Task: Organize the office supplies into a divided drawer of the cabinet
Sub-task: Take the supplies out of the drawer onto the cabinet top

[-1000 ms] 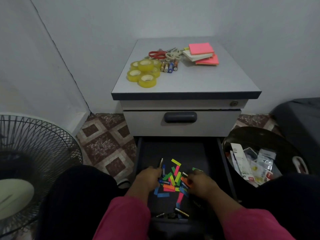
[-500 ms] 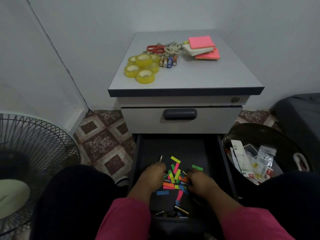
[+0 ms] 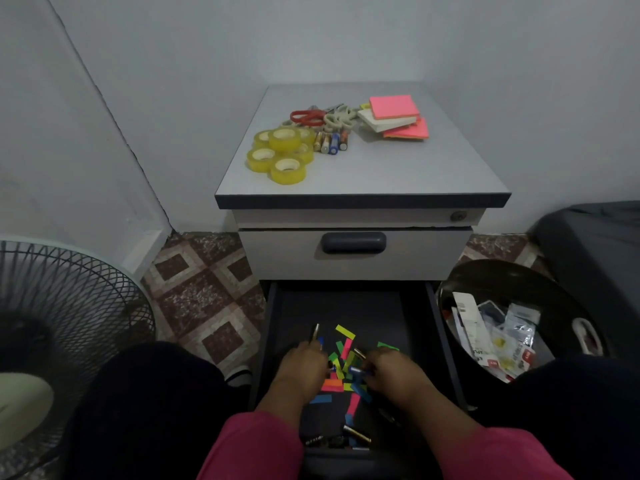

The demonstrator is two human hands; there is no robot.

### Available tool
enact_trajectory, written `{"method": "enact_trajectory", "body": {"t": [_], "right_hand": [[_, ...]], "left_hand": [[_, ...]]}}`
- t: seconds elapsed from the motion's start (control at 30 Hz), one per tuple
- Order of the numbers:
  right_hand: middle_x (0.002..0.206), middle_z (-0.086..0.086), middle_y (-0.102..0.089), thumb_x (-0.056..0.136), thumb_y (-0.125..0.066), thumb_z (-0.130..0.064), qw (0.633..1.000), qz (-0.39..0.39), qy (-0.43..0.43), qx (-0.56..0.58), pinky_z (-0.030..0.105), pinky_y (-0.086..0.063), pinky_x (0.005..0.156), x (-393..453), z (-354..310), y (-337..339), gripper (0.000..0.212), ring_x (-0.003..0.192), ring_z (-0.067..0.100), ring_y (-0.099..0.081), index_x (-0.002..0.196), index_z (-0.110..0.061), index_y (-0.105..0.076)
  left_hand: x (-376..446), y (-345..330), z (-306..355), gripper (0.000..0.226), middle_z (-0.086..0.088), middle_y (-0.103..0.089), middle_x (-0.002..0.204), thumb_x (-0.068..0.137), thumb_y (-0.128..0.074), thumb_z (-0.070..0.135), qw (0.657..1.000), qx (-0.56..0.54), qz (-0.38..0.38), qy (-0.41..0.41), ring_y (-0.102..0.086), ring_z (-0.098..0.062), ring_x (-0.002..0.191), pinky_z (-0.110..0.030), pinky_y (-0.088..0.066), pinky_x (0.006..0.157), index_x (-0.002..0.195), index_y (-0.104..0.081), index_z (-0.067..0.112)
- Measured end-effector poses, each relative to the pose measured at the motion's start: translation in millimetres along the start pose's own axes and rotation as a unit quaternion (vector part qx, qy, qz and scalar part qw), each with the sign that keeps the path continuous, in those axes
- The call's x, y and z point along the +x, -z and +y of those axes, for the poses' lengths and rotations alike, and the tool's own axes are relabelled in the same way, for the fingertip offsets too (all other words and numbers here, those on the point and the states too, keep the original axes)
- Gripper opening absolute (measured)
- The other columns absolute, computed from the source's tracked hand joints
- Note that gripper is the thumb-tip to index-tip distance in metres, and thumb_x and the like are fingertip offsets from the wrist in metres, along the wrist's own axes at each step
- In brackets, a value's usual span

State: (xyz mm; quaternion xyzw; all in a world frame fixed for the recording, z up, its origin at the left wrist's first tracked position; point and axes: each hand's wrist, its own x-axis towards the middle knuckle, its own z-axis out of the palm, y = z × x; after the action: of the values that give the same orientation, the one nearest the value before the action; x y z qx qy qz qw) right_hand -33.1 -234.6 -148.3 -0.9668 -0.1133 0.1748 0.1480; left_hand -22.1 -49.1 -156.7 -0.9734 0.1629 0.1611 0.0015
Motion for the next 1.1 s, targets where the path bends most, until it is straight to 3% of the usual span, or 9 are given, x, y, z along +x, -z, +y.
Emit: {"method": "enact_trajectory", "body": {"t": [0.13,0.3,0.47,0.53,0.6,0.7,0.87,0.97,1.1], "right_hand": [[0.105,0.003,-0.061,0.086,-0.063,-0.035,0.994,0.077,-0.005,0.073,0.025,-0.044,0.075,0,-8,20,0.023,0.095,0.018,-0.060,0.103,-0.019,-0.065],[0.088,-0.004,-0.062,0.082,-0.072,-0.021,0.955,0.201,0.005,0.219,0.022,-0.049,0.071,-7,-31,67,0.011,0.080,0.009,-0.060,0.091,-0.017,-0.068],[0.086,-0.011,-0.062,0.083,-0.072,-0.020,0.911,0.331,0.061,0.238,0.015,-0.048,0.069,-22,-65,136,0.010,0.079,-0.001,-0.058,0.089,-0.025,-0.066],[0.087,-0.011,-0.062,0.083,-0.071,-0.021,0.895,0.371,0.061,0.240,0.018,-0.048,0.070,-23,-78,167,0.009,0.079,0.000,-0.059,0.091,-0.025,-0.067],[0.089,-0.006,-0.063,0.085,-0.068,-0.023,0.892,0.390,0.038,0.225,0.025,-0.052,0.072,-16,-88,196,0.009,0.081,0.007,-0.060,0.093,-0.021,-0.066],[0.091,0.003,-0.063,0.088,-0.062,-0.024,0.912,0.381,-0.010,0.151,0.039,-0.054,0.072,1,-99,232,0.014,0.081,0.019,-0.060,0.098,-0.015,-0.064],[0.095,0.008,-0.060,0.088,-0.059,-0.022,0.947,0.310,-0.069,0.047,0.033,-0.046,0.067,28,-108,265,0.017,0.084,0.025,-0.056,0.100,-0.010,-0.061],[0.100,0.008,-0.059,0.091,-0.055,-0.021,0.949,0.305,-0.077,0.008,0.032,-0.041,0.066,35,-112,269,0.017,0.083,0.023,-0.050,0.105,-0.013,-0.060],[0.103,0.008,-0.061,0.095,-0.049,-0.022,0.943,0.322,-0.066,-0.049,0.030,-0.036,0.063,38,-112,267,0.020,0.089,0.026,-0.054,0.113,-0.017,-0.056]], "left_hand": [[1,28,-2,0.031,-0.006,-0.057,0.115,0.097,-0.046,0.034,0.989,-0.102,0.104,0.032,-0.050,-0.023,0.110,-0.033,-0.042,0.087,0.112,-0.062,0.013],[-4,86,-8,0.024,-0.005,-0.061,0.102,0.092,-0.057,0.025,0.913,-0.278,0.295,0.046,-0.055,-0.020,0.098,-0.033,-0.045,0.080,0.111,-0.065,0.012],[-24,173,1,0.015,0.004,-0.055,0.089,0.091,-0.061,0.021,0.816,-0.346,0.462,0.026,-0.051,-0.014,0.089,-0.031,-0.044,0.076,0.104,-0.064,0.013],[-27,208,5,0.017,0.006,-0.054,0.091,0.092,-0.060,0.020,0.798,-0.340,0.497,0.022,-0.049,-0.014,0.091,-0.031,-0.043,0.076,0.105,-0.064,0.011],[-22,237,7,0.012,0.007,-0.052,0.088,0.093,-0.057,0.022,0.802,-0.345,0.486,0.032,-0.050,-0.015,0.088,-0.032,-0.043,0.073,0.100,-0.062,0.012],[-1,268,6,0.015,-0.001,-0.053,0.077,0.095,-0.050,0.021,0.855,-0.310,0.410,0.076,-0.051,-0.022,0.074,-0.033,-0.034,0.060,0.083,-0.053,0.012],[24,292,9,0.013,-0.011,-0.062,0.092,0.097,-0.048,0.014,0.909,-0.192,0.341,0.141,-0.049,-0.021,0.073,-0.028,-0.033,0.056,0.095,-0.059,0.007],[30,292,12,0.011,-0.010,-0.062,0.098,0.096,-0.051,0.012,0.905,-0.156,0.368,0.149,-0.054,-0.024,0.082,-0.031,-0.036,0.062,0.106,-0.054,0.008],[36,286,9,0.022,-0.012,-0.062,0.098,0.093,-0.056,0.012,0.891,-0.102,0.431,0.100,-0.055,-0.027,0.089,-0.032,-0.033,0.063,0.113,-0.047,0.009]]}}
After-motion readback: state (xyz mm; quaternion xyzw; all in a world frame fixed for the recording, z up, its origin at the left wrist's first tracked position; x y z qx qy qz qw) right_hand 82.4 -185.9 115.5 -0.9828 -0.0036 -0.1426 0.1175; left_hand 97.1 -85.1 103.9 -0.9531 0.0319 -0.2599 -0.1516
